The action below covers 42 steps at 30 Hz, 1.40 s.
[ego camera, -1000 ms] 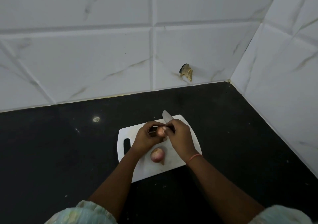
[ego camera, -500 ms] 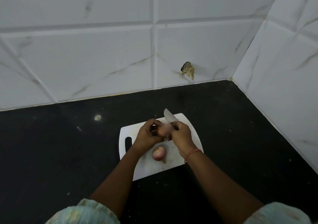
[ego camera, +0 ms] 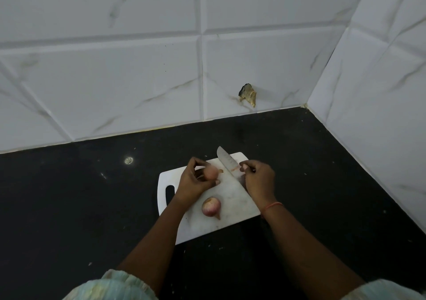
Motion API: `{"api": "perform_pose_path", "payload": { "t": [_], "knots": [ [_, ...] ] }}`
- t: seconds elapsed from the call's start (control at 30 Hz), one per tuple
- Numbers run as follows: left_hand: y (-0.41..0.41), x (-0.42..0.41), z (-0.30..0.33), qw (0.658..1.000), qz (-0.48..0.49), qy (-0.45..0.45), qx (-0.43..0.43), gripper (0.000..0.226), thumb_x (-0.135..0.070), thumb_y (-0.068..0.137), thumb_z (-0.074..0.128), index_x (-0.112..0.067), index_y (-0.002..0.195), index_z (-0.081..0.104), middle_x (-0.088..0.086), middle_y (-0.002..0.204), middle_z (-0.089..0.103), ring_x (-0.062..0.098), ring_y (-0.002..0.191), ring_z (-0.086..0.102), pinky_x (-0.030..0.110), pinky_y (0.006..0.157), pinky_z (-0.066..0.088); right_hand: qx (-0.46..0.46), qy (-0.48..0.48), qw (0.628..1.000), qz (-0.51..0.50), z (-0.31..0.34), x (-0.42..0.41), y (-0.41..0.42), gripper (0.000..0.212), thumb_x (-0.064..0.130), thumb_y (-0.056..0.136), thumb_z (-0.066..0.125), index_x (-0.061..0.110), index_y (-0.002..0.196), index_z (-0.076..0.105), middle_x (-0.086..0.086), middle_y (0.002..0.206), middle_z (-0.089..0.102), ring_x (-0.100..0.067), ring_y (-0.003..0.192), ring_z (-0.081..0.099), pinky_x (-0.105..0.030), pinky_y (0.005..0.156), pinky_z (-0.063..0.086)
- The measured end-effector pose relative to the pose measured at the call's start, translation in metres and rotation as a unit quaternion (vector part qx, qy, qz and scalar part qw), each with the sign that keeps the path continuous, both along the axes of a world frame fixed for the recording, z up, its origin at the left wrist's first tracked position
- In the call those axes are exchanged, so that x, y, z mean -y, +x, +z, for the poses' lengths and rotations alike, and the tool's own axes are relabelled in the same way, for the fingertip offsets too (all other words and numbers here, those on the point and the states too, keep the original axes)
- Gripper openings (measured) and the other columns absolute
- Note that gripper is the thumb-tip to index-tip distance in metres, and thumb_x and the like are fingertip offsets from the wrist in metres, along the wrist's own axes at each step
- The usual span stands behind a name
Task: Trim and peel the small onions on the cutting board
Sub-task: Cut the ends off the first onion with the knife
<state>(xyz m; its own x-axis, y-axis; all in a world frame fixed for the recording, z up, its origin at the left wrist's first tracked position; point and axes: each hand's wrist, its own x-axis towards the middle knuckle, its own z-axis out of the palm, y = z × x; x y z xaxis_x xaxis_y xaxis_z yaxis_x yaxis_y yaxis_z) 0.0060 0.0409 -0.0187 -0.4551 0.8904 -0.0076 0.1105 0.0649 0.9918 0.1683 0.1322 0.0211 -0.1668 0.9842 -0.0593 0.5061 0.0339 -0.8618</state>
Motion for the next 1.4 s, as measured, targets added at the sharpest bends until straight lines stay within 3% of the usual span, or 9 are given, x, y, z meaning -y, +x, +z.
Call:
{"api": "perform_pose_path", "payload": {
  "t": [0.17,0.27,0.4,0.63,0.8,0.97,1.13,1.27,1.4],
  "knots": [
    [-0.001,0.0,0.001,1.0,-0.007,0.004,-0.012,0.049,-0.004,0.073,0.085,-0.016,0.11,0.056,-0.004,0.113,0.064,0.01,0.108,0.065,0.029,0.09,0.057,0.04,0.104,0.993,0.047,-0.006,0.008,0.003,0.008,0.011,0.084,0.071,0.016,0.084,0.065,0.005,0.087,0.063,-0.007,0.08,0.06,-0.026,0.074,0.053],
    [-0.001,0.002,-0.002,1.0,-0.008,0.02,-0.018,0.048,0.0,0.074,0.083,-0.015,0.111,0.057,-0.001,0.112,0.065,0.016,0.108,0.065,0.033,0.092,0.057,-0.032,0.101,0.988,0.11,-0.004,0.021,-0.013,0.016,0.021,0.087,0.069,0.014,0.101,0.068,0.005,0.095,0.066,-0.007,0.087,0.061,-0.028,0.081,0.053],
    [-0.002,0.002,-0.005,0.999,0.005,0.019,-0.029,0.046,-0.006,0.077,0.081,-0.014,0.115,0.057,0.001,0.114,0.065,0.018,0.109,0.065,0.038,0.095,0.056,-0.006,0.081,0.981,0.178,-0.005,0.032,-0.035,0.024,0.037,0.086,0.069,0.023,0.104,0.064,0.009,0.099,0.063,-0.006,0.089,0.06,-0.023,0.076,0.052],
    [-0.002,-0.001,-0.007,0.999,0.011,0.024,-0.044,0.043,0.003,0.077,0.079,-0.009,0.111,0.056,0.005,0.111,0.063,0.014,0.104,0.064,0.029,0.09,0.056,0.021,0.086,0.982,0.164,0.0,0.03,-0.046,0.004,0.013,0.087,0.067,0.015,0.089,0.064,0.004,0.09,0.061,-0.008,0.083,0.059,-0.024,0.076,0.053],
    [-0.002,-0.001,-0.009,0.999,0.004,0.024,-0.046,0.044,0.002,0.076,0.08,-0.011,0.11,0.056,0.005,0.112,0.061,0.02,0.105,0.064,0.033,0.09,0.058,-0.025,-0.005,0.991,0.133,-0.002,0.025,-0.05,0.003,0.008,0.088,0.065,0.011,0.089,0.065,0.003,0.081,0.064,-0.014,0.082,0.063,-0.029,0.076,0.055],
    [-0.004,0.001,-0.005,0.999,-0.014,0.028,-0.036,0.045,-0.002,0.073,0.079,-0.014,0.11,0.057,0.006,0.116,0.058,0.024,0.106,0.063,0.035,0.088,0.058,-0.087,-0.105,0.987,0.087,-0.001,0.021,-0.047,0.003,0.012,0.09,0.066,0.011,0.09,0.063,-0.01,0.091,0.069,-0.022,0.082,0.07,-0.026,0.054,0.058],
    [-0.005,0.0,-0.002,0.999,-0.024,0.01,-0.039,0.049,0.005,0.073,0.079,-0.015,0.112,0.057,0.005,0.118,0.058,0.023,0.109,0.063,0.035,0.09,0.058,-0.074,-0.081,0.992,0.07,-0.004,0.018,-0.045,0.003,0.011,0.09,0.066,0.009,0.091,0.063,-0.01,0.092,0.069,-0.021,0.078,0.07,-0.022,0.045,0.053],
    [-0.005,0.001,0.0,0.999,-0.03,0.005,-0.022,0.047,0.006,0.075,0.076,-0.015,0.112,0.057,0.005,0.118,0.059,0.023,0.11,0.063,0.035,0.091,0.058,-0.06,-0.052,0.996,0.048,-0.004,0.014,-0.038,0.005,0.011,0.091,0.064,0.009,0.087,0.061,-0.009,0.083,0.07,-0.019,0.069,0.071,-0.027,0.048,0.054],
    [-0.003,0.003,0.002,0.999,-0.028,0.012,0.011,0.044,0.009,0.076,0.075,-0.013,0.109,0.056,0.006,0.116,0.06,0.023,0.109,0.065,0.036,0.089,0.059,-0.03,0.008,0.999,0.01,-0.003,-0.004,-0.018,0.01,0.012,0.085,0.071,0.012,0.078,0.064,-0.005,0.077,0.069,-0.022,0.072,0.069,-0.039,0.067,0.058]
  ]
}}
